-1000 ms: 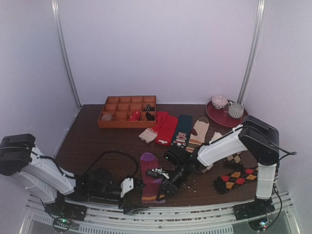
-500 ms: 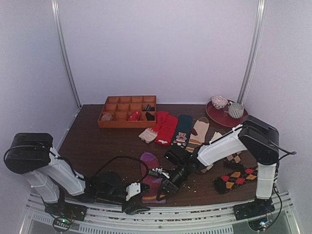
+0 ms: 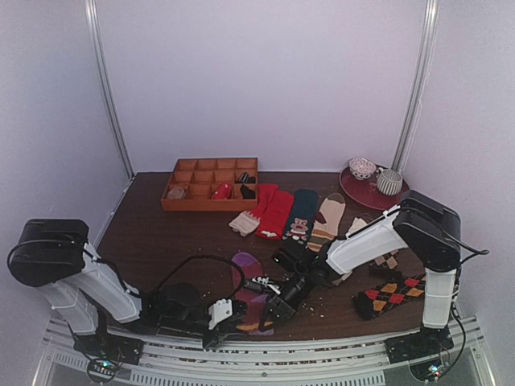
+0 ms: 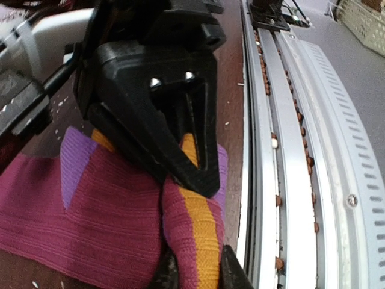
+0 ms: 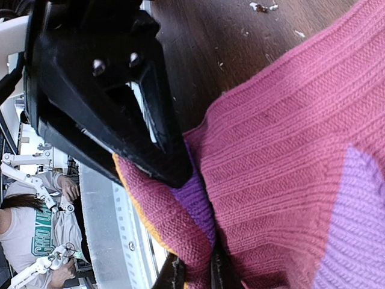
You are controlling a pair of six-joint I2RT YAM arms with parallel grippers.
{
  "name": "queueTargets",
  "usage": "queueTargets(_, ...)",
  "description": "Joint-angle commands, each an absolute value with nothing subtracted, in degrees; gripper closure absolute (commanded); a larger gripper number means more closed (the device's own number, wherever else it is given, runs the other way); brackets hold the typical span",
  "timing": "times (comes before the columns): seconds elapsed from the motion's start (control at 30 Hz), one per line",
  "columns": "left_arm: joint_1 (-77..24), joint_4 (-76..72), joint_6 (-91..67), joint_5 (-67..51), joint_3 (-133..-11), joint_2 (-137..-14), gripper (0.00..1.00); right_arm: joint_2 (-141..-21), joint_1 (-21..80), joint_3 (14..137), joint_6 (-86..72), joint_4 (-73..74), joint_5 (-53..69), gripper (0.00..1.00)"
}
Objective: Roll the socks
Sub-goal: Roll a pair of socks at the center of the board.
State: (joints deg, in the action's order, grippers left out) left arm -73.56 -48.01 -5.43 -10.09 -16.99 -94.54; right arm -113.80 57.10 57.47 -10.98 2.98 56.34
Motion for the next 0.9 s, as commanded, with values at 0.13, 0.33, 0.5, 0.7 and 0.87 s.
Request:
queueTargets(0.13,-73.7,-49.8,-8.4,-10.5,-17.6,-97.0,1.00,-116.4,56.8,53.3,-12.0,8.7,46.8,0.91)
queueTargets(0.33,-72.7,-44.8,-21.2,-10.3,-15.1,-96.8,1.00,-103.1,56.8,47.0,-11.3,-6.2,40.8,0.70)
queueTargets(0.5,-71.8,-41.5,-33.0,-13.1,-13.6,-99.3,1.00,-88.6,57.8,36.9,-4.2,-21.7,30.4,0.61)
queueTargets(0.7,-68.6,-43.4,-42.4,-18.7,-11.7,-102.6,1.00,-83.1,66.3,30.1,13.7,-28.5,18.3,0.52)
queueTargets(0.87,-67.0,-41.7,-42.7,-22.0,-12.3,-104.3,1.00,-86.2,74.0,31.0,24.6,-26.9,11.4,0.43)
